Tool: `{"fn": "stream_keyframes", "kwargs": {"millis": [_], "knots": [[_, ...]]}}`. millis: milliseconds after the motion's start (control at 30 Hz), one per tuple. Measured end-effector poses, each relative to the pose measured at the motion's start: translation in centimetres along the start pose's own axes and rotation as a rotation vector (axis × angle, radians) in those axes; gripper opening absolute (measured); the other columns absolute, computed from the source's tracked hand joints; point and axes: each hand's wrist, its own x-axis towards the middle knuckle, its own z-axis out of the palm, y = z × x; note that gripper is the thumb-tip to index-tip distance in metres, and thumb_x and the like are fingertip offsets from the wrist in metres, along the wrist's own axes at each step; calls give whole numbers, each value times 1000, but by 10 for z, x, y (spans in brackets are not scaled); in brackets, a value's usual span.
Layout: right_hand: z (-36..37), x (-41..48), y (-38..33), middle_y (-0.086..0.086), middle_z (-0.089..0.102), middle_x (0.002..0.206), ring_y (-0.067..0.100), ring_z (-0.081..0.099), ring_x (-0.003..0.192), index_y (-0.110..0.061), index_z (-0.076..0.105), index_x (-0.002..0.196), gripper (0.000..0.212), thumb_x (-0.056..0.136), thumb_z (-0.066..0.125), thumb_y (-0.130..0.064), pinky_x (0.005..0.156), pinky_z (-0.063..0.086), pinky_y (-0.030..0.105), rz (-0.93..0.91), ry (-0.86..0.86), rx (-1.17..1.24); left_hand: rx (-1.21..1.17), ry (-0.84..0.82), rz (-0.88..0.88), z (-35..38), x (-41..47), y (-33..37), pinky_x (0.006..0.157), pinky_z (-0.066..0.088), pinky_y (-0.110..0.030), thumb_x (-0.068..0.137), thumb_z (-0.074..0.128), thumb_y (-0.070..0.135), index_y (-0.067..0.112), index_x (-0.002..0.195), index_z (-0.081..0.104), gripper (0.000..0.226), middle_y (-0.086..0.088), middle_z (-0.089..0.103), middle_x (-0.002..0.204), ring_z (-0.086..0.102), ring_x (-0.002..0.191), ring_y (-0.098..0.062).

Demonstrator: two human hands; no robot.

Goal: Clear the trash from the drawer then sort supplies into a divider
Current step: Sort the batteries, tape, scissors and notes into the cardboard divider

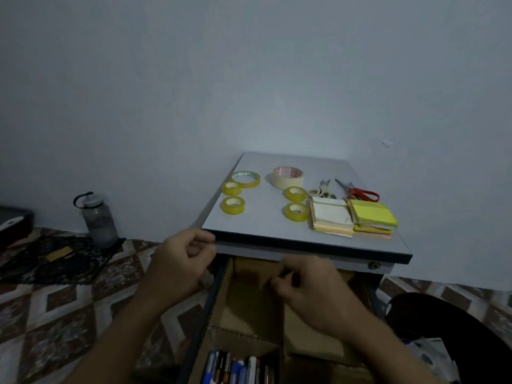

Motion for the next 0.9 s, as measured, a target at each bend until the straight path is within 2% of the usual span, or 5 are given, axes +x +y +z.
{"fn": "stream_keyframes", "kwargs": {"millis": [167,300,400,567,900], "knots": [[-53,51,33,-12,70,105,-5,56,78,-26,72,108,21,89,67,-33,65,38,7,1,262,-63,24,35,88,10,60,15,77,44,-7,85,75,20,24,106,67,23,8,67,101,59,90,3],[-69,95,59,-8,69,111,21,55,108,-34,67,115,40,79,70,-51,94,46,39,53,321,-139,117,-77,85,21,101,11,85,40,-13,79,80,41,29,124,61,50,9,60,119,55,109,-4],[-71,120,66,0,65,121,29,41,121,-38,59,125,49,80,67,-55,97,42,44,96,225,-215,219,-144,43,26,125,0,96,44,-27,64,77,61,36,131,57,74,3,59,126,52,120,-13],[-63,138,70,-3,63,125,29,43,119,-41,55,127,58,76,65,-67,94,37,39,111,165,-403,214,-190,21,36,140,-12,92,39,-21,73,85,36,27,133,61,65,3,59,124,55,114,-14],[-62,146,76,-2,65,112,24,48,113,-39,63,117,46,78,64,-63,94,37,38,63,207,-414,108,-127,91,39,145,-22,86,43,-19,66,82,50,26,126,67,66,4,64,115,59,104,-12]]}}
